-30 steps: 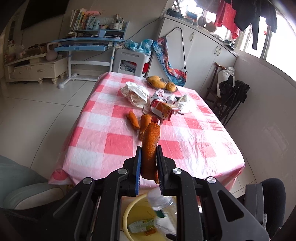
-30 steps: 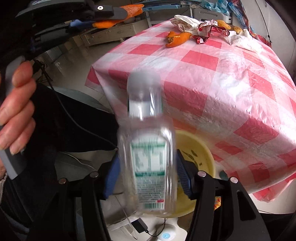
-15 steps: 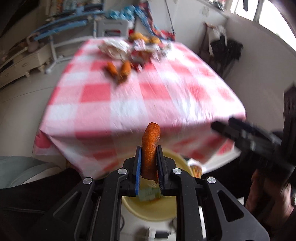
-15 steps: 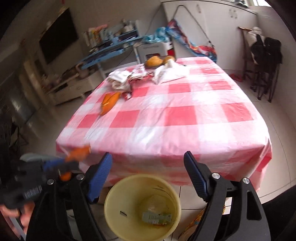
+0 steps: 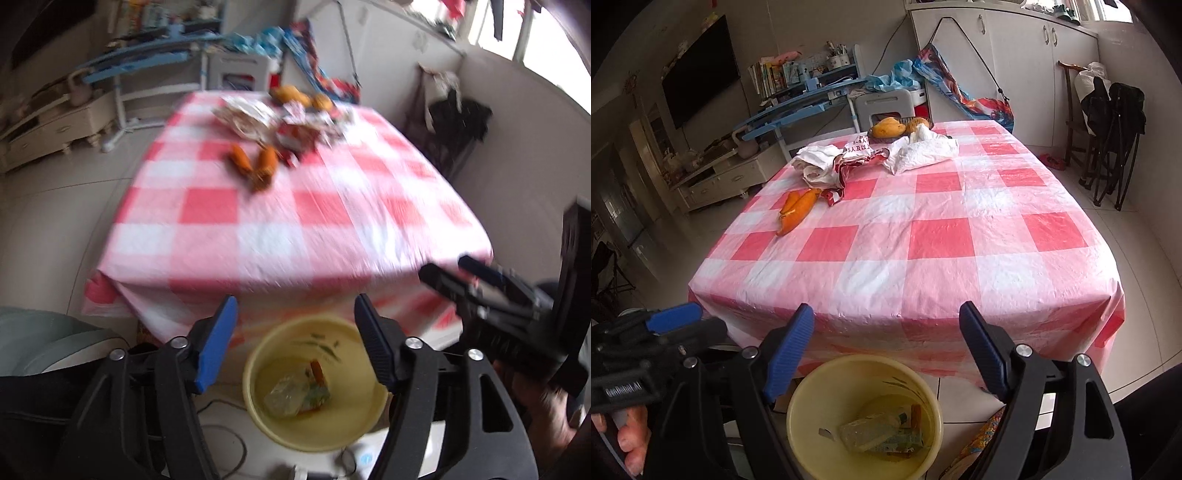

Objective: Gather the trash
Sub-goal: 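Move the right tool back over the table toward the snack wrappers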

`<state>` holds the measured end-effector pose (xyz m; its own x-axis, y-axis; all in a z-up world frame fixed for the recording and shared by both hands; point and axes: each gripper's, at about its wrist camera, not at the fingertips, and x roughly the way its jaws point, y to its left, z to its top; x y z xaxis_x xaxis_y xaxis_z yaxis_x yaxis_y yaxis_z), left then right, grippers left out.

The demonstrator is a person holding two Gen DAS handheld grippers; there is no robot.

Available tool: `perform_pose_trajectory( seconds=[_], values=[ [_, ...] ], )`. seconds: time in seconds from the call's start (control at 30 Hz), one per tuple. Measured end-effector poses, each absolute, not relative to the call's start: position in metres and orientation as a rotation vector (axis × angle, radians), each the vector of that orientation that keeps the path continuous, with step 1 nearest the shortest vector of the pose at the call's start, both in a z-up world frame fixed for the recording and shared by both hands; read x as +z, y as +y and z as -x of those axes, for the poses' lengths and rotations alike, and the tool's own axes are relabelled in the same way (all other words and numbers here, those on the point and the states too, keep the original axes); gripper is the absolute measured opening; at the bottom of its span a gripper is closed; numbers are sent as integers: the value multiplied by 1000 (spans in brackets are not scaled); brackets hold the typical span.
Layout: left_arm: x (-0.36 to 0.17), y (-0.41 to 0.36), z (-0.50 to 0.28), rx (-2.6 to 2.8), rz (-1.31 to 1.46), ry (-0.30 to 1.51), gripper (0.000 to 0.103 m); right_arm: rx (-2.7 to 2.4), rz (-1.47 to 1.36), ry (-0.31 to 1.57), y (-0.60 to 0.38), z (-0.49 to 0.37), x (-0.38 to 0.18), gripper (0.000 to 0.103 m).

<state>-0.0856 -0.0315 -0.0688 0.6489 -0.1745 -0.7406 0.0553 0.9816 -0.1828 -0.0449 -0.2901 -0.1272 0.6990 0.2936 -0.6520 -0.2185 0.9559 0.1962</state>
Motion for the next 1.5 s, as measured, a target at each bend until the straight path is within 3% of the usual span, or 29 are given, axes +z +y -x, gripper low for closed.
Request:
perform_pose_trajectory(
  seconds=[0.37,1.1,1.5],
  values=[
    [-41,11,95,5,325,656,68,320,-30,704,-274,50,-121,78],
    [-36,14,102,92,290,604,69,345,-11,686,-264,50,-115,79],
    [-47,-3,96,99,215,660,77,248,84,908,-272,-91,-120,87]
  ],
)
